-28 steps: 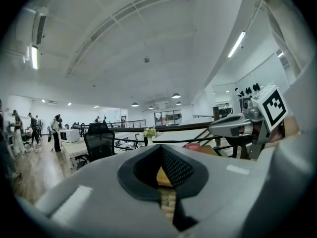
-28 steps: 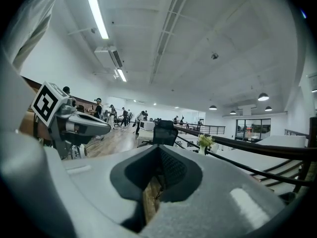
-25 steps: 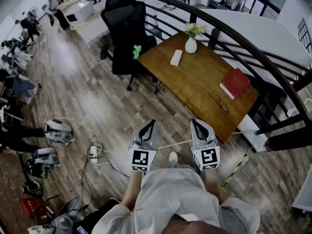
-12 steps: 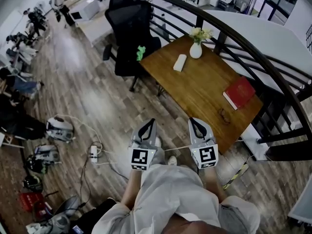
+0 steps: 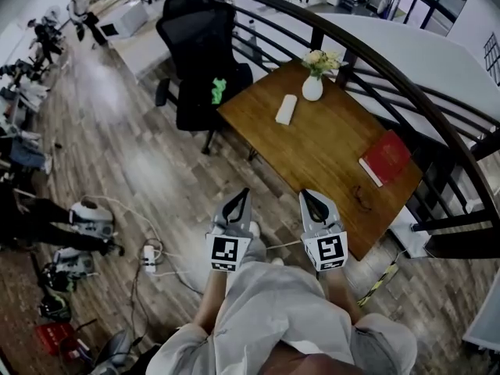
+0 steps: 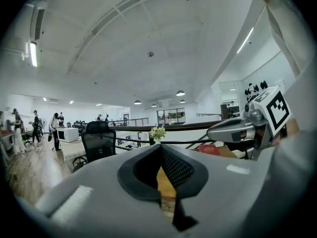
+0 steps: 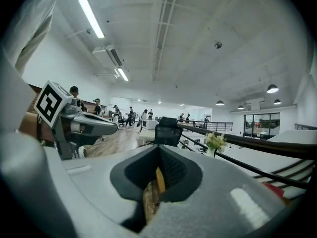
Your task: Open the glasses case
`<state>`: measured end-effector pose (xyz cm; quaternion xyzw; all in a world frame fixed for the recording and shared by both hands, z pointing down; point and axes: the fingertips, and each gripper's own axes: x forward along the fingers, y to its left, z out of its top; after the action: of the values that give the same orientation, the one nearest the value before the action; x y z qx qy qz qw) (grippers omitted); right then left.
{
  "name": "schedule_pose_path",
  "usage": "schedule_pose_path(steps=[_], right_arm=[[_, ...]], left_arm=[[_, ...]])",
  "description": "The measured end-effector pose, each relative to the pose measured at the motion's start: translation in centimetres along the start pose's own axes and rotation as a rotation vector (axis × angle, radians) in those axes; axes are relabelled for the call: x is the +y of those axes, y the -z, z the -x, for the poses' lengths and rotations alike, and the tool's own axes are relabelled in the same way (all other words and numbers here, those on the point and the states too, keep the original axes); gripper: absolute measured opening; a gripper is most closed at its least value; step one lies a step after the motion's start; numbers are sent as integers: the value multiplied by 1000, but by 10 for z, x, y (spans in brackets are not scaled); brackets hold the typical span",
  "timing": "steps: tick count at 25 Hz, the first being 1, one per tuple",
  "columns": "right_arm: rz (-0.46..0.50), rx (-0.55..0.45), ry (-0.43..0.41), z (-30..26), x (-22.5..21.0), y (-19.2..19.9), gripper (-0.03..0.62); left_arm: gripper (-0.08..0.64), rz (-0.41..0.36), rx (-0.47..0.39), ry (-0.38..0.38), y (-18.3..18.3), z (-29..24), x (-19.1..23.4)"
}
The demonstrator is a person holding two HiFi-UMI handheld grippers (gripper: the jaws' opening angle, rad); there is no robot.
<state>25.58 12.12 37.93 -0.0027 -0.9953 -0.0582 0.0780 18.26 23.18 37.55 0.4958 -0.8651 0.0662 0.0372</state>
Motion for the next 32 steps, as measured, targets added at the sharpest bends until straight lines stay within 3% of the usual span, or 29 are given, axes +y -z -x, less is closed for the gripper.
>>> schedule_pose_path(steps=[19, 32], right_arm=[[-23, 66, 111, -157, -24, -8, 3], [-30, 76, 205, -195, -50, -1, 3]], left_arm=[[20, 22, 5, 111, 11, -112, 129], [20, 26, -11, 169, 17, -158, 158]])
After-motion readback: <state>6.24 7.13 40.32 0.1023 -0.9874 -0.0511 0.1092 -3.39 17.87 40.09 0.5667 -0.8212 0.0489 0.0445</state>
